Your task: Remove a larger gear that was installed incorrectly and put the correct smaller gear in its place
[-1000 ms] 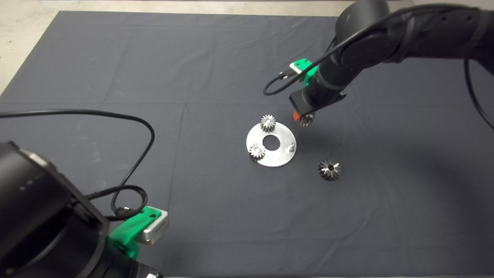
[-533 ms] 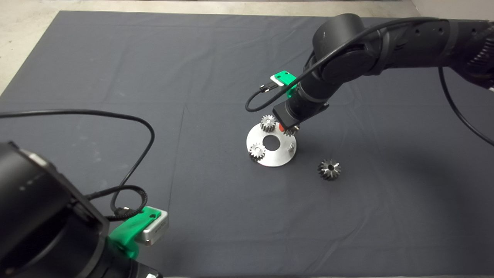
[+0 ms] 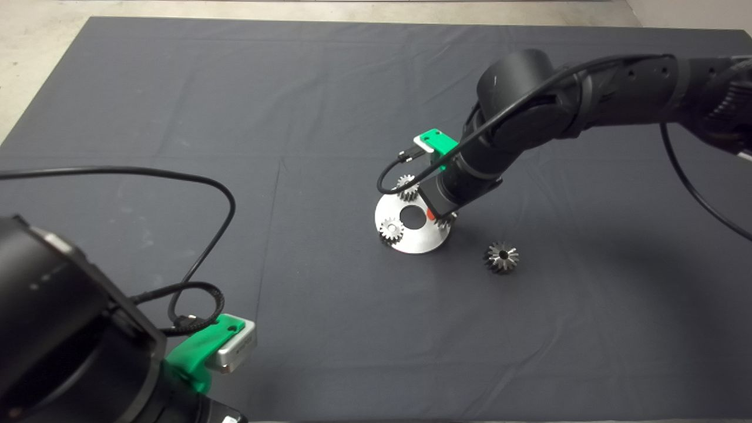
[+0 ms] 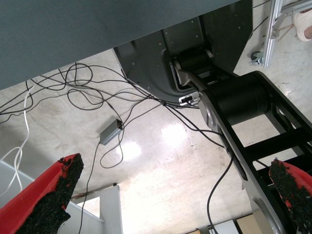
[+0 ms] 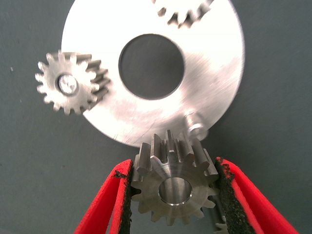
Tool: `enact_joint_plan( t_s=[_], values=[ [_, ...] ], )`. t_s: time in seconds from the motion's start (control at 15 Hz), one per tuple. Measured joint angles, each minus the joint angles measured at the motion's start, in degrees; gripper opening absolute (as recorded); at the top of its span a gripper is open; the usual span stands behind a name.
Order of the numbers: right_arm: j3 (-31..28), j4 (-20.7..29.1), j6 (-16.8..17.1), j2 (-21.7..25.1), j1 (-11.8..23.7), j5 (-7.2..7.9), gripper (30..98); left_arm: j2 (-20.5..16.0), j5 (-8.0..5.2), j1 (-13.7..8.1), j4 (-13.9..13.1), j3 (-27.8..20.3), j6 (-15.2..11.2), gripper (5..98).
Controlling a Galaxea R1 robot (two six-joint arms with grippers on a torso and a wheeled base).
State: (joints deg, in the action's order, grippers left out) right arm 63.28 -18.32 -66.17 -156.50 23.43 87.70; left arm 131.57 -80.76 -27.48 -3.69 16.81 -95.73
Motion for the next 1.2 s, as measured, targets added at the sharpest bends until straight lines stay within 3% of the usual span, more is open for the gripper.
enact_joint_plan(
  t_s=[1.2],
  values=[
    [3.39, -4.41, 0.00, 0.00, -0.74, 0.00, 40.3, 0.00, -0.05, 0.00, 0.00, 0.00, 0.00, 98.2]
  ],
)
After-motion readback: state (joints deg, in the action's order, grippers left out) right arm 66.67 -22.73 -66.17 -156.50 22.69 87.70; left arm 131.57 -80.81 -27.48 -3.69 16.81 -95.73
